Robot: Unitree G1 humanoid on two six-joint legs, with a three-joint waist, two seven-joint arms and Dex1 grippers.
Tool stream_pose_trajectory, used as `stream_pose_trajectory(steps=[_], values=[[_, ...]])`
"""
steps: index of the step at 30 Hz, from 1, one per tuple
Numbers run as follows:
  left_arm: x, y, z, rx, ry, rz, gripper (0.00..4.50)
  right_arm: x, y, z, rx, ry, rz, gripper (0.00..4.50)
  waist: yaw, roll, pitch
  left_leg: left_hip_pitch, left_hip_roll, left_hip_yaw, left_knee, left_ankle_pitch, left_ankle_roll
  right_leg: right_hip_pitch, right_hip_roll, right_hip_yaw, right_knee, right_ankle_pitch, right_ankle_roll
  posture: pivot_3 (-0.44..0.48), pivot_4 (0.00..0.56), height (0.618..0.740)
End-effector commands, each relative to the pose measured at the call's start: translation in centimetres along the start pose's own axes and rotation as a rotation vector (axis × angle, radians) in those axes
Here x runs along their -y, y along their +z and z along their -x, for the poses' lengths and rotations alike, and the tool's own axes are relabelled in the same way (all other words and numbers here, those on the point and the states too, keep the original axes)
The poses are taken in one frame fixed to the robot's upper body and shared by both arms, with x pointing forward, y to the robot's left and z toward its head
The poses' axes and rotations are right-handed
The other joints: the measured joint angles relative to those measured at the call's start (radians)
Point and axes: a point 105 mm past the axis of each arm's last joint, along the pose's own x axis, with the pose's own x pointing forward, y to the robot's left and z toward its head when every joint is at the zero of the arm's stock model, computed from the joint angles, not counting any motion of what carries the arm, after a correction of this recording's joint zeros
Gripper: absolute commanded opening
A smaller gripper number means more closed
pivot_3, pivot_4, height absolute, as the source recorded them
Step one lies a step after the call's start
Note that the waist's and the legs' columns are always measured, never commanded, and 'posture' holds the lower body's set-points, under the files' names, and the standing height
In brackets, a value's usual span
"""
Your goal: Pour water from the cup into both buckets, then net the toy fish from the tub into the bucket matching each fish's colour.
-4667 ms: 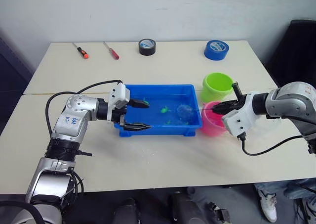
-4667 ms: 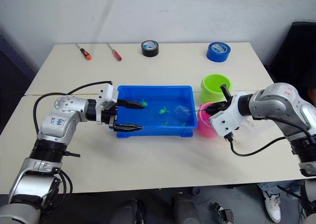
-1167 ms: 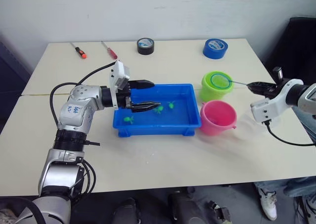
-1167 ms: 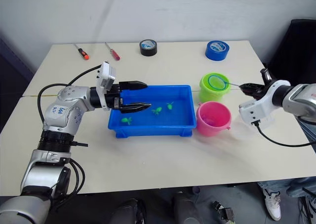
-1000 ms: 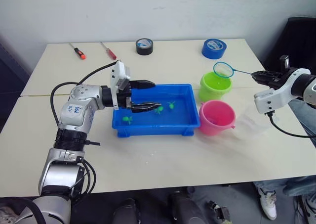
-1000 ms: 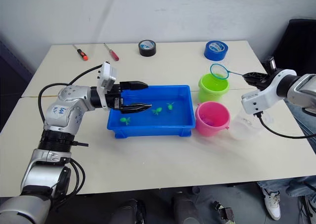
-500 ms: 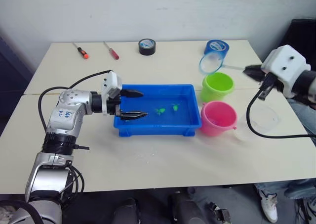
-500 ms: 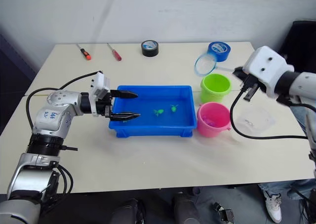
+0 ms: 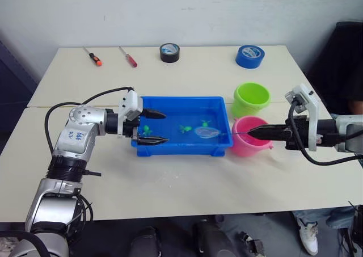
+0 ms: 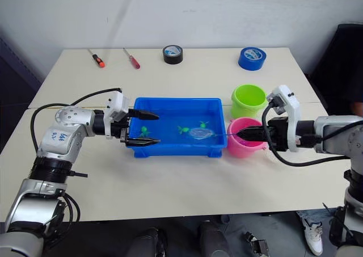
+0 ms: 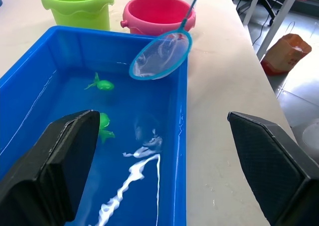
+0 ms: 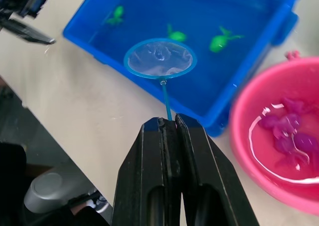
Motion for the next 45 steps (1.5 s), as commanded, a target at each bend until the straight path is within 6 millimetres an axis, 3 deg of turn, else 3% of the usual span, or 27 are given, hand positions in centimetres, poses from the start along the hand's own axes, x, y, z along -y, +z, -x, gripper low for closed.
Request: stream_pose_trajectory(steps=[1,7,13,21,27,31,37,45], values=[[0.0,0.9,0.1,0.022,0.014,-0.038,4.48,0.3,0.3,-0.7,-0.001,0.026,-0.061,0.0,-0.004,0.0,0.0,0.0,0.0,0.0,0.0,0.0,0.0,0.0,0.0,0.0,0.0,0.0,0.0,0.0,0.15,0.74],[0.0,0.9,0.3,0.021,0.029,-0.038,4.48,0.9,0.2,-2.1,-0.014,0.037,-0.148,0.0,-0.005,0.0,0.0,-0.012,0.0,0.002,0.003,0.001,0.0,-0.014,0.0,0.002,0.007,0.0,0.0,0.0,0.15,0.74],[-0.2,1.0,0.6,0.019,0.044,-0.04,4.48,0.8,-0.7,-3.1,-0.055,0.05,-0.174,0.0,-0.006,0.0,0.0,-0.012,0.0,0.002,0.002,0.002,-0.001,-0.015,0.0,0.002,0.007,0.0,0.0,0.0,0.15,0.74],[-0.3,1.0,0.5,0.02,0.051,-0.045,4.48,2.4,0.7,-4.1,0.051,-0.137,-0.078,0.0,-0.005,0.0,0.0,-0.013,0.0,0.002,0.002,0.002,-0.001,-0.016,0.001,0.002,0.007,0.0,0.0,0.0,0.15,0.74],[-0.3,1.0,0.3,0.023,0.051,-0.046,4.48,-0.4,1.3,-4.0,0.113,-0.136,0.273,0.0,-0.004,0.0,0.0,-0.014,0.0,0.002,0.001,0.002,-0.001,-0.016,0.001,0.001,0.006,0.0,0.0,0.0,0.15,0.74],[-0.4,1.2,0.0,0.032,0.046,-0.047,4.48,-0.8,1.0,-3.7,0.123,-0.16,0.425,0.0,-0.003,0.0,0.0,-0.015,0.0,0.001,0.002,0.002,-0.001,-0.016,0.001,0.001,0.005,0.0,0.001,0.0,0.15,0.74],[-1.5,3.1,-1.4,0.154,0.069,0.018,4.48,-1.3,2.1,-2.2,0.234,-0.217,0.581,0.0,0.001,0.0,0.0,-0.015,0.0,0.001,0.002,0.002,-0.001,-0.016,0.001,0.001,0.005,0.0,0.001,0.0,0.15,0.74],[-2.0,5.6,-2.7,0.263,0.04,0.041,4.48,1.1,5.4,3.5,0.352,-0.466,0.611,0.0,0.0,0.0,0.0,-0.015,0.0,0.001,0.003,0.002,-0.001,-0.016,0.001,0.001,0.006,0.0,0.001,0.0,0.15,0.74]])
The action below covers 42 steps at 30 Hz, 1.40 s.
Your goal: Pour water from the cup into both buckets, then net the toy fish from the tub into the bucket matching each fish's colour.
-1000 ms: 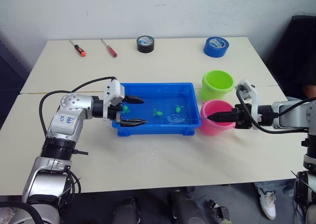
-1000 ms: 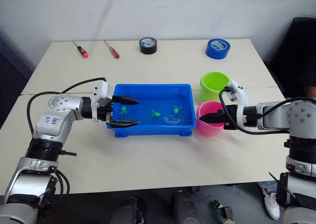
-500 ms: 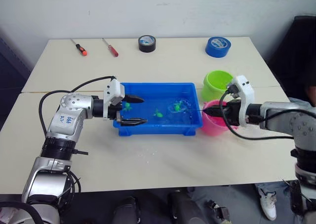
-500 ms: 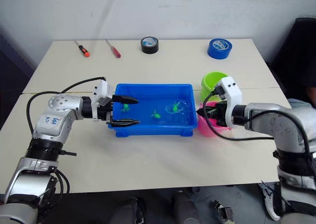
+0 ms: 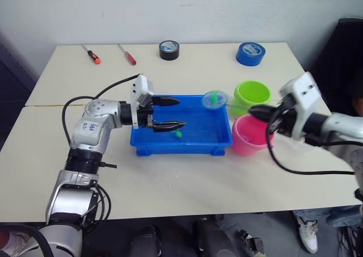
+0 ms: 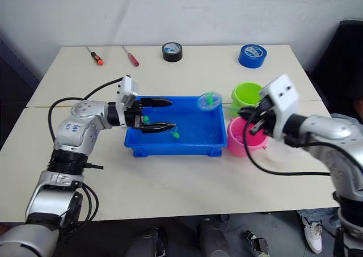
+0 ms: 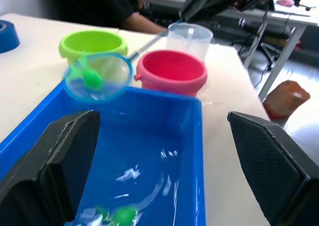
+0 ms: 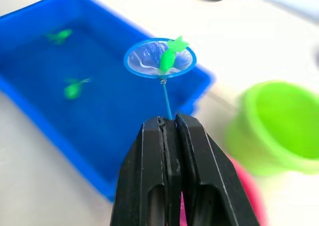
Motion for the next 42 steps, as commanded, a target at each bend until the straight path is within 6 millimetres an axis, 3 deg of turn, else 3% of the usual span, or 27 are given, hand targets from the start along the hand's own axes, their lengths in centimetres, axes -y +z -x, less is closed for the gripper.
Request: stream_pose_trajectory(steps=[1,7,11,17,23,28,30,36,40,42], values=[[-0.7,2.4,-0.1,0.081,0.015,-0.026,4.48,3.4,1.4,1.9,0.022,-0.152,0.085,0.0,-0.001,0.0,0.0,0.0,0.0,0.0,0.0,0.0,0.0,0.0,0.0,0.0,0.0,0.0,0.0,0.0,0.15,0.74],[-0.8,2.3,-0.5,0.076,0.006,-0.044,4.48,7.0,0.2,2.4,-0.088,-0.261,0.383,0.0,-0.005,0.0,0.0,0.001,0.0,0.002,-0.001,0.0,0.0,0.0,0.001,0.001,-0.001,0.0,0.0,0.0,0.15,0.74],[-0.7,2.1,-0.5,0.072,0.004,-0.049,4.48,8.9,-1.4,1.9,-0.206,-0.27,0.759,0.0,-0.006,0.0,0.0,0.003,0.0,0.004,-0.001,0.0,0.0,0.0,0.001,0.003,0.0,0.0,0.0,0.0,0.15,0.74],[-0.8,2.1,0.1,0.068,0.022,-0.057,4.48,9.0,-1.8,0.5,-0.274,-0.155,1.377,0.0,-0.009,0.0,0.0,0.004,0.0,0.007,-0.001,0.0,0.0,-0.001,0.001,0.003,0.001,0.0,0.0,0.0,0.15,0.74],[-0.8,1.9,0.3,0.064,0.031,-0.056,4.48,8.1,-1.5,-0.3,-0.243,-0.022,1.756,0.0,-0.009,0.0,0.0,0.006,0.0,0.008,-0.001,0.0,0.0,-0.001,0.001,0.003,0.005,0.0,0.0,0.0,0.15,0.74],[-0.9,1.9,0.4,0.056,0.035,-0.061,4.48,7.2,-2.5,-0.6,-0.218,0.081,1.846,0.0,-0.007,0.0,0.0,0.006,0.0,0.008,0.0,0.0,0.0,-0.001,0.001,0.002,0.005,0.0,0.0,0.0,0.15,0.74],[-1.0,1.9,0.4,0.055,0.035,-0.063,4.48,7.7,-3.1,-0.5,-0.267,0.096,1.846,0.0,-0.007,0.0,0.0,0.006,0.0,0.008,0.0,0.0,0.0,-0.001,0.001,0.002,0.006,0.0,0.0,0.0,0.15,0.74],[-1.2,1.8,0.5,0.034,0.04,-0.085,4.48,9.5,-0.5,-0.1,-0.252,-0.041,1.823,0.0,-0.009,0.0,0.0,0.006,0.0,0.008,0.001,0.0,0.0,-0.001,0.001,0.001,0.007,0.0,0.0,0.0,0.15,0.74],[-1.2,1.6,0.7,0.033,0.043,-0.071,4.48,9.0,-0.3,0.0,-0.219,-0.033,1.796,0.0,-0.012,0.0,0.0,0.007,0.0,0.009,0.001,0.001,-0.001,-0.001,0.001,0.001,0.008,0.0,0.0,0.0,0.15,0.74],[-1.3,1.4,1.3,0.017,0.047,-0.067,4.48,9.7,1.1,0.2,-0.166,-0.146,1.569,0.0,-0.013,0.0,0.0,0.008,0.0,0.009,0.001,0.001,-0.001,-0.001,0.001,0.001,0.009,0.0,0.0,0.0,0.15,0.74]])
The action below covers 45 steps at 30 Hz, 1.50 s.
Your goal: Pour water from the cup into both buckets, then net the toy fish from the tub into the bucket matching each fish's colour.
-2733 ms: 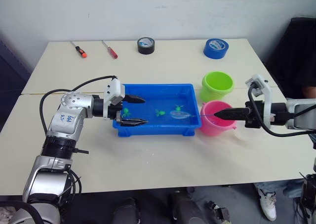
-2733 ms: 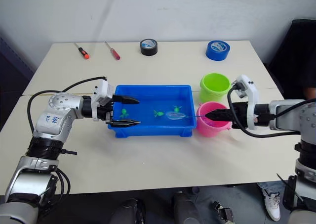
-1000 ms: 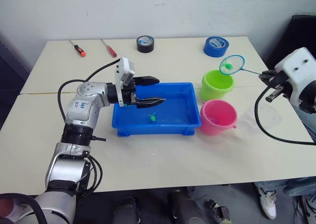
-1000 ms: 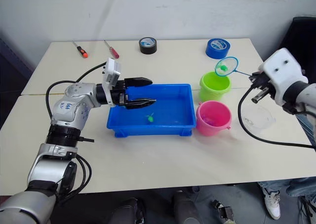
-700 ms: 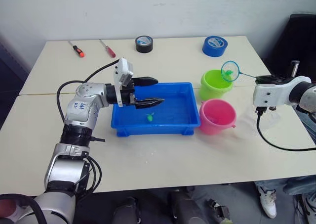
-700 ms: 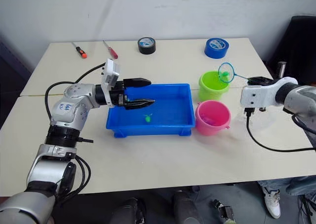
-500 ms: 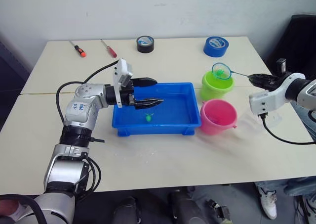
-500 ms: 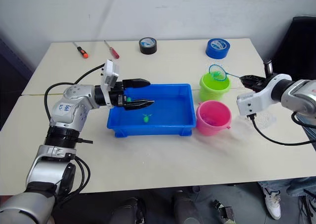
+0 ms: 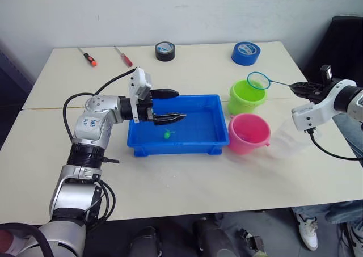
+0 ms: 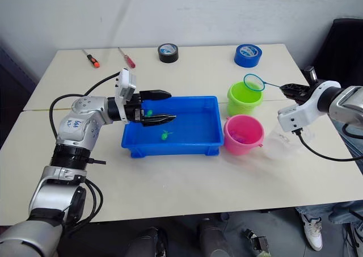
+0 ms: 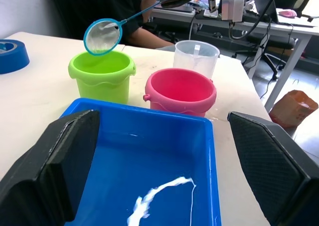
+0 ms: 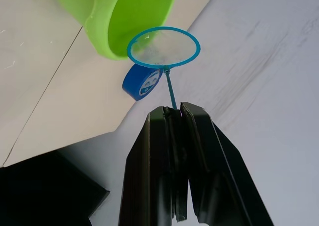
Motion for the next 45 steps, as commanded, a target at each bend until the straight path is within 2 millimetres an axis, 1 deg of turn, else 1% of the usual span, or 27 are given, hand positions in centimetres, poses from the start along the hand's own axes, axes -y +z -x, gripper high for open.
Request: stream_pose_trajectory(steps=[1,3,4,5,6,7,8,10,11,12,15,17,19,23,26,28,31,34,35,38,42,45], values=[[-0.3,0.7,1.3,-0.021,0.012,-0.039,4.48,3.1,-2.0,1.3,-0.047,-0.175,-0.354,0.0,0.0,0.0,0.0,0.0,0.0,0.0,0.0,0.0,0.0,0.0,0.0,0.0,0.0,0.0,0.0,0.0,0.15,0.74],[-0.3,0.4,2.2,-0.044,0.012,-0.031,4.48,4.0,-1.5,1.3,0.013,-0.229,-0.588,0.0,0.001,0.0,0.0,0.0,0.0,0.0,0.0,0.0,0.0,0.0,0.0,0.0,0.0,0.0,0.0,0.0,0.15,0.74],[-0.2,0.2,2.8,-0.058,0.007,-0.026,4.48,4.5,-0.7,1.3,0.067,-0.241,-0.687,0.0,0.001,0.0,0.0,0.0,0.0,0.0,0.0,0.0,0.0,0.0,0.0,0.0,0.001,0.0,0.0,0.0,0.15,0.74],[0.0,-0.2,3.6,-0.091,0.002,-0.024,4.48,5.2,0.7,1.2,0.151,-0.249,-0.807,0.0,0.0,0.0,0.0,0.0,0.0,0.0,0.0,0.0,0.0,0.0,0.0,0.0,0.001,0.0,0.0,0.0,0.15,0.74],[0.0,-0.7,4.3,-0.124,0.005,-0.023,4.48,5.8,2.1,1.1,0.229,-0.244,-0.89,0.0,-0.001,0.0,0.0,0.0,0.0,0.0,0.0,0.0,0.0,0.001,0.0,0.0,0.0,0.0,0.0,0.0,0.15,0.74],[0.1,-1.3,5.2,-0.164,0.014,-0.023,4.48,6.3,4.0,0.9,0.32,-0.225,-0.977,0.0,0.0,0.0,0.0,0.001,0.0,0.0,0.001,0.0,0.0,0.001,0.0,0.0,0.001,0.0,0.0,0.0,0.15,0.74],[0.1,-1.8,6.0,-0.2,0.023,-0.027,4.48,6.4,5.6,0.7,0.378,-0.194,-1.042,0.0,-0.003,0.0,0.0,0.001,0.001,-0.001,0.001,0.0,0.0,0.002,0.0,-0.001,0.002,0.0,0.0,0.0,0.15,0.74],[0.1,-2.5,7.1,-0.244,0.043,-0.029,4.48,6.1,7.8,0.5,0.446,-0.118,-1.124,0.0,-0.007,0.0,0.0,0.001,0.002,-0.003,0.0,0.001,-0.001,0.002,0.001,0.0,0.002,0.0,0.0,0.0,0.15,0.74],[0.0,-2.7,7.7,-0.26,0.053,-0.028,4.48,6.0,8.5,0.5,0.468,-0.083,-1.152,0.0,-0.009,0.0,0.0,0.001,0.002,-0.003,0.0,0.001,-0.002,0.002,0.001,0.0,0.003,0.0,-0.001,0.0,0.15,0.74],[0.0,-2.8,8.0,-0.269,0.059,-0.027,4.48,5.9,9.0,0.5,0.482,-0.06,-1.17,0.0,-0.009,0.0,0.0,0.001,0.002,-0.004,0.001,0.001,-0.002,0.002,0.001,0.0,0.004,-0.001,-0.001,0.0,0.15,0.74],[0.3,-3.4,9.4,-0.318,0.077,-0.016,4.48,5.3,11.0,-0.3,0.51,0.011,-1.243,0.0,-0.003,0.0,0.0,0.0,0.002,-0.007,0.003,0.002,-0.002,0.002,0.0,0.0,0.006,-0.001,-0.003,0.0,0.15,0.74],[0.4,-3.9,10.5,-0.35,0.099,-0.01,4.48,4.7,12.4,-0.9,0.523,0.068,-1.248,0.0,0.01,0.0,0.0,-0.001,0.002,-0.008,0.006,0.001,-0.002,0.003,0.0,0.0,0.006,-0.001,-0.003,0.0,0.15,0.74],[0.5,-4.1,11.3,-0.37,0.12,-0.003,4.48,4.3,13.1,-1.6,0.51,0.093,-1.24,0.0,0.011,0.0,0.0,-0.002,0.001,-0.01,0.01,0.0,0.0,0.004,-0.001,-0.002,0.006,-0.001,-0.003,0.0,0.15,0.74],[0.4,-4.0,12.1,-0.367,0.152,0.018,4.48,3.7,14.6,-2.8,0.525,0.152,-1.251,0.0,0.008,-0.001,-0.001,-0.002,0.001,-0.01,0.01,0.0,0.001,0.004,-0.002,-0.002,0.006,-0.001,-0.003,0.0,0.15,0.74],[0.4,-4.2,12.8,-0.376,0.19,0.037,4.48,3.3,16.4,-4.2,0.543,0.206,-1.227,0.0,0.008,-0.001,-0.001,-0.003,0.001,-0.01,0.01,0.0,0.001,0.003,-0.001,-0.002,0.006,-0.001,-0.003,0.0,0.15,0.74],[0.7,-4.3,13.1,-0.381,0.197,0.049,4.48,3.4,16.9,-4.8,0.547,0.218,-1.219,0.0,0.007,-0.001,-0.001,-0.003,0.001,-0.01,0.01,0.0,0.001,0.003,-0.001,-0.002,0.006,-0.001,-0.003,0.0,0.15,0.74],[0.9,-4.4,13.4,-0.385,0.209,0.054,4.48,3.8,17.6,-5.7,0.557,0.229,-1.222,0.0,0.003,-0.001,-0.001,-0.003,0.001,-0.01,0.01,0.0,0.001,0.002,-0.001,-0.002,0.006,-0.002,-0.003,0.0,0.15,0.74],[0.8,-4.3,13.4,-0.379,0.219,0.054,4.48,4.3,18.8,-6.4,0.598,0.247,-1.23,0.0,0.003,-0.001,-0.001,-0.004,0.001,-0.009,0.009,0.0,0.001,0.001,-0.001,-0.002,0.007,-0.002,-0.003,0.0,0.15,0.74],[0.8,-4.3,13.5,-0.382,0.226,0.055,4.48,4.7,19.5,-6.7,0.623,0.25,-1.251,0.0,0.004,-0.001,-0.001,-0.004,0.001,-0.01,0.01,0.0,0.001,0.001,-0.001,-0.002,0.007,-0.002,-0.003,0.0,0.15,0.74],[0.5,-4.3,14.1,-0.394,0.252,0.051,4.48,5.7,20.5,-7.5,0.661,0.243,-1.312,0.0,0.003,-0.001,-0.001,-0.004,0.001,-0.01,0.01,0.0,0.001,0.001,-0.001,-0.002,0.007,-0.002,-0.003,0.0,0.15,0.74],[0.3,-4.0,14.1,-0.387,0.259,0.041,4.48,6.6,21.0,-7.4,0.71,0.243,-1.384,0.0,0.004,-0.001,-0.001,-0.004,0.001,-0.01,0.01,-0.001,0.0,0.001,-0.001,-0.003,0.007,-0.002,-0.003,0.0,0.15,0.74],[0.0,-3.6,13.8,-0.36,0.261,0.035,4.48,7.8,20.6,-6.6,0.762,0.234,-1.494,0.0,0.004,-0.001,-0.001,-0.004,0.001,-0.01,0.01,-0.001,0.0,0.001,-0.002,-0.003,0.007,-0.002,-0.003,0.0,0.15,0.74]])
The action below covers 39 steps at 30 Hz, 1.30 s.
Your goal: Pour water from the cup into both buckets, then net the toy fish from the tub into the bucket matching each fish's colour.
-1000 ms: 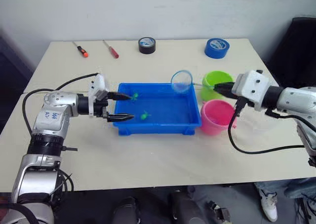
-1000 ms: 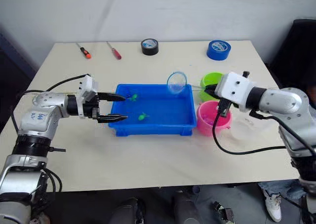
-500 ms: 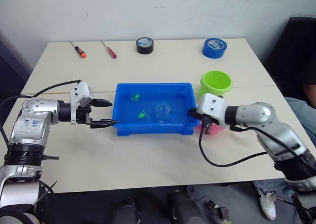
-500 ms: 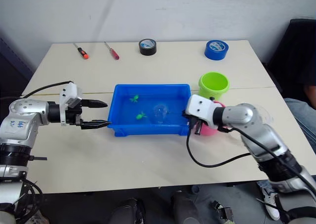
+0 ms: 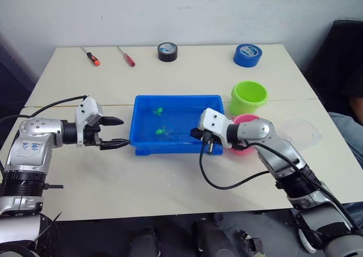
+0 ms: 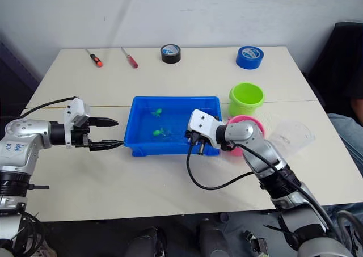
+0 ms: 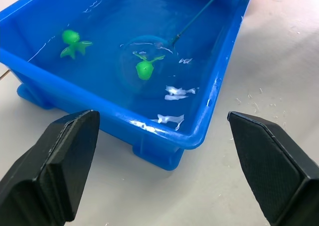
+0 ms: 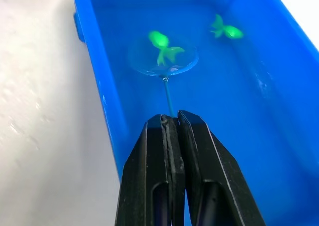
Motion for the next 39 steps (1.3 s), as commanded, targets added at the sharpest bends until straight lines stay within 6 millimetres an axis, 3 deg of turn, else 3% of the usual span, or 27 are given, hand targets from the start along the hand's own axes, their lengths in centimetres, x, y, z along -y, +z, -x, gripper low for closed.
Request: stream_pose_trajectory(steps=[1,7,11,16,20,25,28,30,35,39], values=[[-0.6,2.1,0.7,0.068,0.027,-0.043,4.48,0.7,2.8,1.7,0.114,-0.024,-0.073,0.0,0.001,0.0,0.0,0.0,0.0,0.0,0.0,0.0,0.0,0.0,0.0,0.0,0.0,0.0,0.0,0.0,0.15,0.74],[-0.1,4.1,-0.6,0.178,-0.022,-0.016,4.48,1.0,4.1,4.6,0.191,-0.062,-0.214,0.0,0.003,0.0,0.0,-0.001,0.0,-0.003,0.0,0.0,0.0,0.001,0.0,-0.002,0.0,0.0,0.0,0.0,0.15,0.74],[1.0,7.7,-3.1,0.318,-0.129,-0.01,4.48,2.2,4.3,9.7,0.194,-0.191,-0.25,0.0,0.015,-0.001,0.0,-0.003,0.0,-0.004,0.0,0.0,0.0,0.0,0.0,-0.003,-0.001,0.0,0.0,0.0,0.15,0.74],[2.0,10.1,-5.3,0.404,-0.206,-0.013,4.48,3.5,4.2,13.6,0.154,-0.317,-0.232,0.0,0.025,-0.001,-0.001,-0.008,-0.001,-0.007,0.004,-0.001,0.001,-0.001,-0.001,-0.006,-0.002,0.0,0.0,0.0,0.15,0.74],[3.0,11.0,-6.8,0.427,-0.262,-0.034,4.48,4.8,4.3,16.7,0.121,-0.419,-0.197,0.0,0.024,-0.001,-0.001,-0.008,-0.001,-0.007,0.003,-0.001,0.001,-0.001,0.0,-0.004,-0.003,0.0,0.0,0.0,0.15,0.74],[3.8,11.6,-8.1,0.441,-0.3,-0.057,4.48,8.0,3.8,20.7,0.014,-0.615,-0.096,0.0,0.026,-0.001,-0.001,-0.008,-0.001,-0.006,0.003,-0.001,0.0,-0.002,0.001,-0.003,-0.003,0.0,0.0,0.0,0.15,0.74],[4.1,11.9,-8.5,0.449,-0.312,-0.072,4.48,9.7,2.5,22.4,-0.116,-0.711,0.036,0.0,0.028,-0.001,-0.001,-0.008,-0.001,-0.006,0.003,-0.001,0.001,-0.002,0.001,-0.003,-0.005,0.0,0.0,0.0,0.15,0.74],[4.3,12.2,-8.7,0.457,-0.316,-0.08,4.48,10.7,1.3,23.0,-0.248,-0.742,0.213,0.0,0.027,-0.001,-0.001,-0.008,-0.001,-0.005,0.003,-0.001,0.001,-0.001,0.001,-0.003,-0.006,0.0,0.0,0.0,0.15,0.74],[4.4,12.4,-8.9,0.459,-0.315,-0.089,4.48,11.4,-1.1,21.8,-0.517,-0.641,0.729,0.0,0.02,-0.001,0.0,-0.008,-0.001,-0.003,0.002,-0.001,0.001,-0.002,0.001,0.0,-0.007,0.0,0.001,0.0,0.15,0.74],[4.4,12.4,-8.9,0.458,-0.311,-0.091,4.48,11.8,-1.9,21.1,-0.612,-0.546,1.009,0.0,0.013,0.0,0.0,-0.007,-0.001,-0.002,0.002,-0.001,0.001,-0.002,0.001,0.0,-0.006,0.0,0.001,0.0,0.15,0.74]])
